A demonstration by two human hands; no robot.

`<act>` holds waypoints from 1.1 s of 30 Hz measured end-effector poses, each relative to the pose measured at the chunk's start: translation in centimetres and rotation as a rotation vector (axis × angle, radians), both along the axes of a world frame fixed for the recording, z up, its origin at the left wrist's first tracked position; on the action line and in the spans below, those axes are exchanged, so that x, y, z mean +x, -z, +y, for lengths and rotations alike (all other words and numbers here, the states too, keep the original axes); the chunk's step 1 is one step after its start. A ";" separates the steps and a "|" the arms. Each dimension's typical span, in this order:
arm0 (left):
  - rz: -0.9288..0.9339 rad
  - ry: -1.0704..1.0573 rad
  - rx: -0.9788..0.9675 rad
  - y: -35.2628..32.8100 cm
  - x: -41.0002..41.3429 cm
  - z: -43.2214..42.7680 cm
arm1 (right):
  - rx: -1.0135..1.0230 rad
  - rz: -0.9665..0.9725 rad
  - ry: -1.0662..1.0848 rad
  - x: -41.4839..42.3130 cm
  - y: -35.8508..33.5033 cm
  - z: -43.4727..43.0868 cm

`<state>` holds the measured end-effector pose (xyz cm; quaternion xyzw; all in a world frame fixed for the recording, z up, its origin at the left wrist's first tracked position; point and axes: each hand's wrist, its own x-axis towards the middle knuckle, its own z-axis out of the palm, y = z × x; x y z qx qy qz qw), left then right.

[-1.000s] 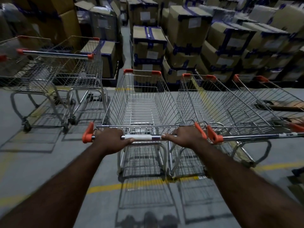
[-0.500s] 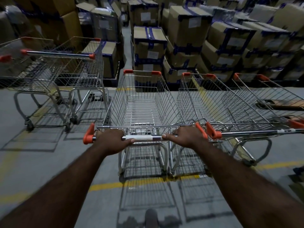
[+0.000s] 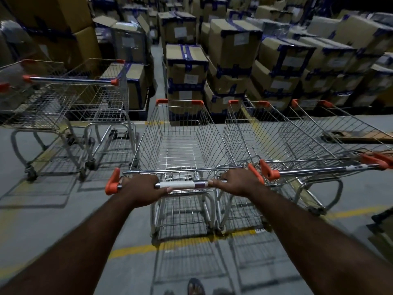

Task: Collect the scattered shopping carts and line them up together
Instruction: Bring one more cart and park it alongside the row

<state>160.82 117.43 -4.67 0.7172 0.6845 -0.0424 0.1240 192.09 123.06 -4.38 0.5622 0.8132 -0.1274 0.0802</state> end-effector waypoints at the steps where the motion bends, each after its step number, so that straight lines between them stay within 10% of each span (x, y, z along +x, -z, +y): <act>1: -0.032 0.021 -0.027 -0.1 -0.3 0.1 | -0.012 -0.004 -0.017 0.2 0.0 0.0; 7: 0.262 0.051 0.039 -0.4 -4.9 0.0 | 0.214 -0.371 -0.146 3.3 -0.4 0.6; 33: 0.264 0.056 0.204 1.8 -5.7 -1.2 | 0.153 -0.296 -0.043 4.6 -0.6 1.7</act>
